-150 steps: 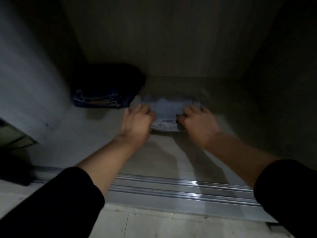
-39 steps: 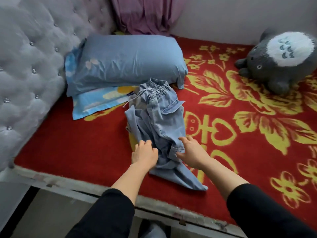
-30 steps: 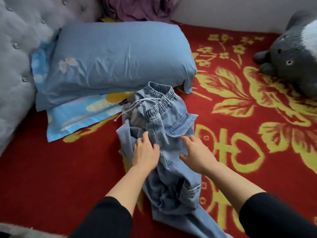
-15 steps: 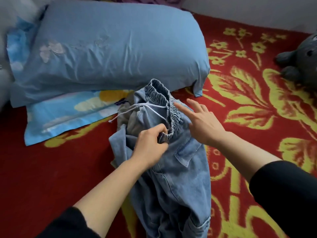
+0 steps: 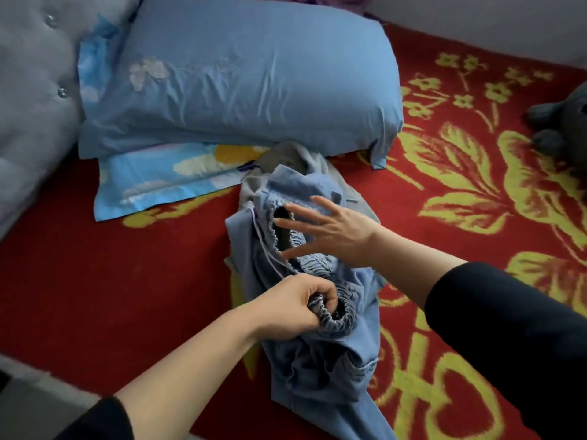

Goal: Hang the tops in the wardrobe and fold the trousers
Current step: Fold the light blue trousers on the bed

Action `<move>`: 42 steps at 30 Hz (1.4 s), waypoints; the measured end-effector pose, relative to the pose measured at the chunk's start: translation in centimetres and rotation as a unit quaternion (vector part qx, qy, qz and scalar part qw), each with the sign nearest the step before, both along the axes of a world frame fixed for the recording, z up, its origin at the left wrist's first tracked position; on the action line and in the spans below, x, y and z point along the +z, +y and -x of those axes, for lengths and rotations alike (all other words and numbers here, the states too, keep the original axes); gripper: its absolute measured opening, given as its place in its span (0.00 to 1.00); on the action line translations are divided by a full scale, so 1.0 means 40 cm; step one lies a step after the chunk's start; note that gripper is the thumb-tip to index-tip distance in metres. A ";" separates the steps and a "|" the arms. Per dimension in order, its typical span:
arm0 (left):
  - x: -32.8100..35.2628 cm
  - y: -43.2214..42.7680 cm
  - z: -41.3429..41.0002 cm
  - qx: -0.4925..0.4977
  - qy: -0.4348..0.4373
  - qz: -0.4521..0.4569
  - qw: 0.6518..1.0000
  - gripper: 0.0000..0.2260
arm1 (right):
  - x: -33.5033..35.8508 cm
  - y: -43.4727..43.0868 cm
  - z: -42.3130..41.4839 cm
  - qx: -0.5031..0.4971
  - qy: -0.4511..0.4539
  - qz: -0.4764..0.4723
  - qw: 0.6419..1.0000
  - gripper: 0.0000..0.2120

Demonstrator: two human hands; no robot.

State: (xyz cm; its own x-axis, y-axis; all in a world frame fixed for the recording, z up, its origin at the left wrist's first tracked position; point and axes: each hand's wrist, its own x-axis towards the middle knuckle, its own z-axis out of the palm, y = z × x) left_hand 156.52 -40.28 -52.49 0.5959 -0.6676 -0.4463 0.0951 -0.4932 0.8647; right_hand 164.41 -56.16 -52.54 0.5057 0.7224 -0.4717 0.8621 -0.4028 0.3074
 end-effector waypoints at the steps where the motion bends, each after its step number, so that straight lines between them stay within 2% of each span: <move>1: 0.008 0.002 0.021 -0.005 0.008 -0.008 1.000 0.14 | 0.000 0.017 0.017 0.005 -0.011 0.004 1.000 0.43; 3: 0.024 0.004 0.068 -0.023 0.015 -0.027 0.999 0.14 | 0.008 0.041 0.057 0.033 -0.009 0.036 0.999 0.31; 5: 0.041 0.006 0.116 -0.036 0.025 -0.041 0.998 0.14 | -0.012 0.028 0.097 0.059 0.013 0.121 0.991 0.18; 6: 0.051 0.007 0.142 -0.030 0.035 -0.045 0.998 0.15 | -0.018 0.017 0.121 0.014 0.045 0.165 0.985 0.15; 7: 0.064 0.009 0.167 -0.014 0.049 -0.046 0.998 0.15 | -0.005 0.001 0.154 -0.092 0.025 0.208 0.974 0.15; 8: 0.076 0.011 0.192 0.010 0.062 -0.048 0.997 0.15 | 0.005 -0.031 0.188 -0.150 -0.026 0.211 0.965 0.14; 9: 0.089 0.012 0.215 0.036 0.069 -0.052 0.996 0.15 | 0.027 -0.057 0.219 -0.211 -0.007 0.173 0.962 0.14; 10: 0.101 0.012 0.238 0.061 0.071 -0.059 0.994 0.15 | 0.048 -0.080 0.243 -0.235 0.049 0.145 0.960 0.14; 12: 0.135 0.001 0.285 0.095 0.072 -0.075 0.990 0.16 | 0.078 -0.137 0.299 -0.229 0.117 0.099 0.961 0.13; 14: 0.180 -0.024 0.338 0.104 0.085 -0.081 0.988 0.18 | 0.131 -0.189 0.352 -0.239 0.055 0.050 0.968 0.13; 16: 0.234 -0.064 0.393 0.096 0.083 -0.077 0.989 0.16 | 0.181 -0.241 0.409 -0.249 0.001 0.027 0.968 0.14; 20: 0.354 -0.149 0.475 0.060 -0.004 -0.086 0.995 0.13 | 0.297 -0.340 0.522 -0.267 -0.045 0.052 0.961 0.12; 24: 0.474 -0.228 0.559 0.025 -0.103 -0.150 0.983 0.10 | 0.417 -0.505 0.648 -0.330 -0.126 0.069 0.933 0.17; 27: 0.550 -0.261 0.590 0.006 -0.171 -0.243 0.955 0.13 | 0.513 -0.617 0.723 -0.393 -0.162 0.050 0.904 0.16; 30: 0.629 -0.284 0.594 0.053 -0.243 -0.332 0.910 0.15 | 0.591 -0.668 0.783 -0.445 -0.202 -0.061 0.870 0.12; 31: 0.660 -0.293 0.594 0.072 -0.269 -0.358 0.891 0.14 | 0.619 -0.673 0.801 -0.468 -0.215 -0.121 0.849 0.12; 33: 0.732 -0.316 0.599 0.124 -0.340 -0.404 0.840 0.09 | 0.680 -0.686 0.829 -0.517 -0.235 -0.262 0.780 0.13; 35: 0.805 -0.339 0.602 0.186 -0.425 -0.442 0.768 0.08 | 0.753 -0.695 0.854 -0.564 -0.239 -0.396 0.684 0.13; 37: 0.873 -0.364 0.609 0.229 -0.490 -0.440 0.717 0.14 | 0.831 -0.697 0.869 -0.594 -0.213 -0.528 0.569 0.12; 38: 0.909 -0.379 0.616 0.243 -0.515 -0.426 0.703 0.15 | 0.871 -0.696 0.874 -0.587 -0.186 -0.602 0.508 0.12; 40: 0.988 -0.404 0.627 0.275 -0.531 -0.392 0.699 0.16 | 0.956 -0.691 0.890 -0.543 -0.102 -0.740 0.382 0.13; 41: 1.029 -0.412 0.629 0.296 -0.515 -0.374 0.712 0.17 | 0.995 -0.690 0.900 -0.509 -0.083 -0.791 0.330 0.13; 42: 1.067 -0.417 0.629 0.320 -0.488 -0.342 0.737 0.18 | 1.030 -0.691 0.913 -0.479 -0.101 -0.818 0.302 0.13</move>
